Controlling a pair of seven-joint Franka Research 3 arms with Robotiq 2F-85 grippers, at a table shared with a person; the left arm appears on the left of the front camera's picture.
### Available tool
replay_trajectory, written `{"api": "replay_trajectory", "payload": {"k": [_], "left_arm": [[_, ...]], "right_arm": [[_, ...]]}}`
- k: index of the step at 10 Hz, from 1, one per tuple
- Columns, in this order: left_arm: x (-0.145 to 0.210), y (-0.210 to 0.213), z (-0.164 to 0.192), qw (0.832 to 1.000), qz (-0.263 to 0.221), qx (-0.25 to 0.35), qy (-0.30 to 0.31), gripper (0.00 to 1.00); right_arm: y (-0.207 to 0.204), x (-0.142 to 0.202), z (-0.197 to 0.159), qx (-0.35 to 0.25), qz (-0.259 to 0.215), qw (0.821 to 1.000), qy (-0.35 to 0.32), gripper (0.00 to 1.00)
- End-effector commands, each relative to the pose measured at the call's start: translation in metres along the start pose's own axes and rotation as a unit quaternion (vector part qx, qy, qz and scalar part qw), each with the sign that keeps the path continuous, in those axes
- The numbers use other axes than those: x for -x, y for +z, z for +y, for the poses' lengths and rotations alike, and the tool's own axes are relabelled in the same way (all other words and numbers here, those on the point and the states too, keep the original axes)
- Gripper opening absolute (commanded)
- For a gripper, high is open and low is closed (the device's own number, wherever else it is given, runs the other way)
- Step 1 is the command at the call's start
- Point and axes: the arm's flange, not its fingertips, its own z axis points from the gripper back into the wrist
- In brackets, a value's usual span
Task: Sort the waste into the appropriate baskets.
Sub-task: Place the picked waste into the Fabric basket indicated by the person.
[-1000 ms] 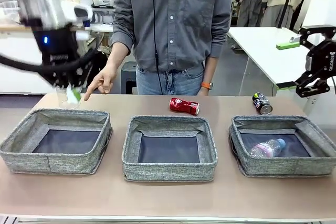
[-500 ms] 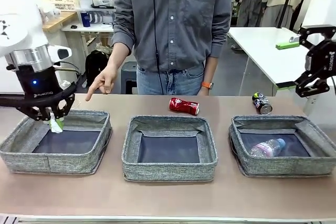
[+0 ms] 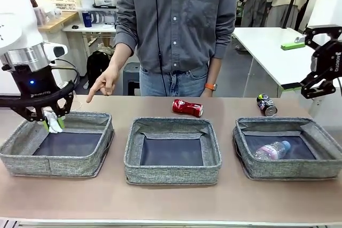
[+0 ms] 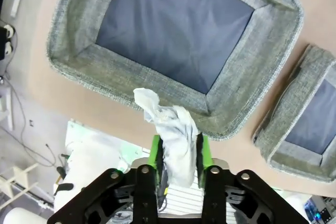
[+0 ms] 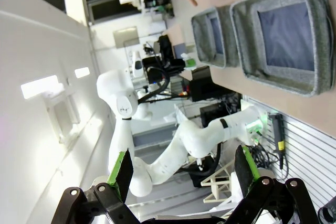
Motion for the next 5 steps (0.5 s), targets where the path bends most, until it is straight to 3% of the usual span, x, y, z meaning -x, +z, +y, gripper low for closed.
{"api": "replay_trajectory", "payload": {"k": [1,5], "left_arm": [[0.0005,-0.0051,0.0001,1.0,-0.024,0.0,0.017,1.0],[-0.0022,0.0007,-0.0015,0.999,-0.028,0.016,0.005,1.0]], "right_arm": [[0.0009,0.0011,0.0064,-0.006,-0.001,1.0,-0.011,1.0],[0.0009,0.0011,0.0064,-0.006,-0.001,1.0,-0.011,1.0]]}}
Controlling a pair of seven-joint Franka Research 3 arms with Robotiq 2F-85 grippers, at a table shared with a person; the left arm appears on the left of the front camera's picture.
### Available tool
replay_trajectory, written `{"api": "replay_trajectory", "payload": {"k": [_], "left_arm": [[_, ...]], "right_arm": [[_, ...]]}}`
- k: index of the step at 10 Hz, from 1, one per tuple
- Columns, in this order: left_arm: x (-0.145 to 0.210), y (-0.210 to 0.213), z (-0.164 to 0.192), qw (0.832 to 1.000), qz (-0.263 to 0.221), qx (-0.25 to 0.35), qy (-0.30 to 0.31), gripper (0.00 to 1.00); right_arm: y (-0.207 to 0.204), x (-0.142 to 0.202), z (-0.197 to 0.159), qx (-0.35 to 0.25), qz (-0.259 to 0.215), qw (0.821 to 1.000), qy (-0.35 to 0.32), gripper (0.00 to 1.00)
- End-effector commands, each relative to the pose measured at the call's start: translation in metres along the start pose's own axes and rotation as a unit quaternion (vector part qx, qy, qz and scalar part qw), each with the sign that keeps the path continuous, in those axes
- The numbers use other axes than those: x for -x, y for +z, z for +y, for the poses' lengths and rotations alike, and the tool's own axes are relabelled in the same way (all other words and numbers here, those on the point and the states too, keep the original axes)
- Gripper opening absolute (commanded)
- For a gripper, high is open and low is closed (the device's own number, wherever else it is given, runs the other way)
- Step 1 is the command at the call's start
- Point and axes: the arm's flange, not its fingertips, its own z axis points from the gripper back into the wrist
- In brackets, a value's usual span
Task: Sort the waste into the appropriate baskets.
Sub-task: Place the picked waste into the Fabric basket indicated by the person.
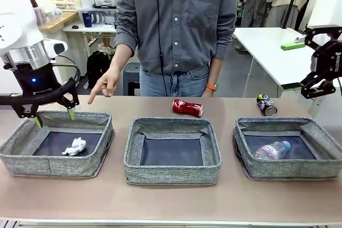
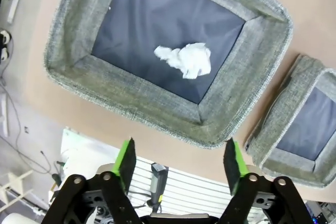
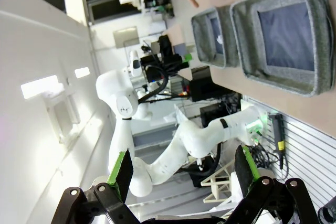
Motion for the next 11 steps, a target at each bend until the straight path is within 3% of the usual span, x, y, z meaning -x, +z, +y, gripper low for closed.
{"api": "replay_trajectory", "payload": {"k": [1,3,4,6,7,8,10,11], "left_arm": [[0.002,0.0,0.0,0.999,0.012,0.029,-0.018,1.0],[0.005,0.013,-0.005,0.984,0.06,0.141,-0.091,1.0],[0.003,0.021,-0.003,0.964,0.097,0.228,-0.1,1.0],[-0.001,0.035,0.012,0.895,0.143,0.413,-0.086,1.0],[-0.002,0.041,0.024,0.832,0.152,0.525,-0.095,1.0],[-0.003,0.042,0.033,0.791,0.143,0.588,-0.095,1.0],[-0.002,0.043,0.047,0.731,0.111,0.666,-0.098,1.0],[-0.002,0.04,0.05,0.713,0.113,0.685,-0.101,1.0]], "right_arm": [[0.001,0.001,0.006,-0.006,-0.001,1.0,-0.011,1.0],[0.001,0.001,0.006,-0.006,-0.001,1.0,-0.011,1.0],[0.001,0.001,0.006,-0.006,-0.001,1.0,-0.011,1.0],[0.001,0.001,0.006,-0.006,-0.001,1.0,-0.011,1.0],[0.001,0.001,0.006,-0.006,-0.001,1.0,-0.011,1.0],[0.001,0.001,0.006,-0.006,-0.001,1.0,-0.011,1.0],[0.001,0.001,0.006,-0.006,-0.001,1.0,-0.011,1.0],[0.001,0.001,0.006,-0.006,-0.001,1.0,-0.011,1.0]]}}
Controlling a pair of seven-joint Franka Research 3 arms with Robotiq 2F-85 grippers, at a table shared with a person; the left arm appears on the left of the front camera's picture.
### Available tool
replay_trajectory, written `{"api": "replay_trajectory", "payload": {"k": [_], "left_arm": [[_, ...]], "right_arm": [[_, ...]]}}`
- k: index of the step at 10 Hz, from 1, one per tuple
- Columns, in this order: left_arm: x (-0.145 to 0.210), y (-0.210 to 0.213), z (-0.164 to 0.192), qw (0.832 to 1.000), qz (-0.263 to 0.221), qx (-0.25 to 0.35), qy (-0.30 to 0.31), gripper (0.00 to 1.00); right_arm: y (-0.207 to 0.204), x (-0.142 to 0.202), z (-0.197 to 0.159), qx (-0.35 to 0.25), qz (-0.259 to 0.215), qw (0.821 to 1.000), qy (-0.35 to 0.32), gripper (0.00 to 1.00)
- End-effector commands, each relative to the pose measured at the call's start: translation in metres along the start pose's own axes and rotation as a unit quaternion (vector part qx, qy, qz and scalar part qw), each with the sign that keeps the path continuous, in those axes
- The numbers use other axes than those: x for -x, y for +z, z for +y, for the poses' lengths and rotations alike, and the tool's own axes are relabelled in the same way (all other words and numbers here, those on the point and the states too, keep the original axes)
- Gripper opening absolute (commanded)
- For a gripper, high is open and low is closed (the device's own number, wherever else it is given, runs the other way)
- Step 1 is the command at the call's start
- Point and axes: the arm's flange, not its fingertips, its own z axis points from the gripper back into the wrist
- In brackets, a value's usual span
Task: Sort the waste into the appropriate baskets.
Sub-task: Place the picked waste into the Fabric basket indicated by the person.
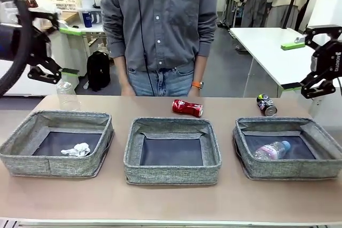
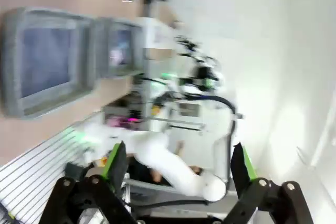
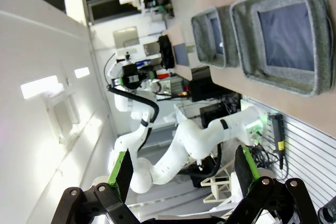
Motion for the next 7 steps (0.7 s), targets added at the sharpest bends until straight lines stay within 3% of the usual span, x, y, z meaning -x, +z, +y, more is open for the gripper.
{"api": "replay_trajectory", "payload": {"k": [1,2,7], "left_arm": [[0.002,-0.017,0.019,0.996,0.074,-0.033,0.042,1.0],[0.0,0.0,0.0,1.0,0.0,0.0,0.0,1.0],[0.0,0.0,0.0,1.0,0.0,0.0,0.0,1.0]], "right_arm": [[0.001,0.001,0.006,-0.006,-0.001,1.0,-0.011,1.0],[0.001,0.001,0.006,-0.006,-0.001,1.0,-0.011,1.0],[0.001,0.001,0.006,-0.006,-0.001,1.0,-0.011,1.0]]}}
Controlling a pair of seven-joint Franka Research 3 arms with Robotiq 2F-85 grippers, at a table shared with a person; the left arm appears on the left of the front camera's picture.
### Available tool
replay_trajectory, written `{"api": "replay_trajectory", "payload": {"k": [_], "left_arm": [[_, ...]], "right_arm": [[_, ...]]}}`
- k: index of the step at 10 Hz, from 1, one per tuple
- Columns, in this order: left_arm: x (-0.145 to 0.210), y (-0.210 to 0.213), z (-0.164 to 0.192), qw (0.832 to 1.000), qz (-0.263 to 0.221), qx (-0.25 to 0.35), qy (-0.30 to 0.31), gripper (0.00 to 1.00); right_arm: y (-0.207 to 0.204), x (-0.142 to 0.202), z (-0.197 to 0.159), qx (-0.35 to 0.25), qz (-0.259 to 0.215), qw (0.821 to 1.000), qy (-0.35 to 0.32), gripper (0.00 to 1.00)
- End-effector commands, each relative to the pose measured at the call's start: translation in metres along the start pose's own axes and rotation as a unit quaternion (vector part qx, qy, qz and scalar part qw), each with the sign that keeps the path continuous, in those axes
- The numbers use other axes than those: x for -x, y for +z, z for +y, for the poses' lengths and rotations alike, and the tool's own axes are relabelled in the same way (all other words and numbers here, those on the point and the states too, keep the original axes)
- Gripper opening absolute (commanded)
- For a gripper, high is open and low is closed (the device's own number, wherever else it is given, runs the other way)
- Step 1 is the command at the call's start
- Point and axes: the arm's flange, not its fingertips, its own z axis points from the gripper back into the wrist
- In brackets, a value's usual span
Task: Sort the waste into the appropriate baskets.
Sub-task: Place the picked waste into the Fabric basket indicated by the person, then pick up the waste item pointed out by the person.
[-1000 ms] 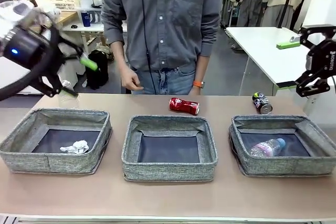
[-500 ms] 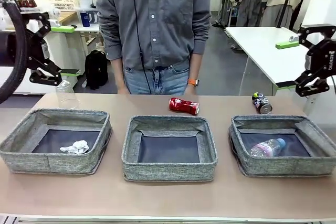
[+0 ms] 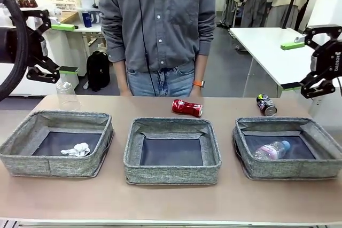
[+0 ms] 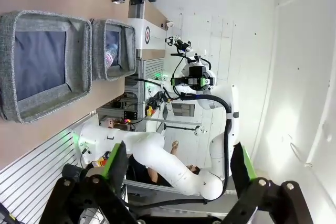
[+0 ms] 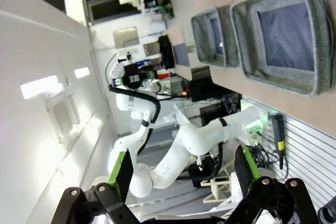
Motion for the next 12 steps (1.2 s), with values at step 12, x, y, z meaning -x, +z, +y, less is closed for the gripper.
{"api": "replay_trajectory", "payload": {"k": [12], "left_arm": [[0.0012,-0.0025,-0.0036,1.0,0.0,0.013,-0.002,1.0]], "right_arm": [[0.0008,0.0012,0.0057,-0.006,-0.001,1.0,-0.011,1.0]]}}
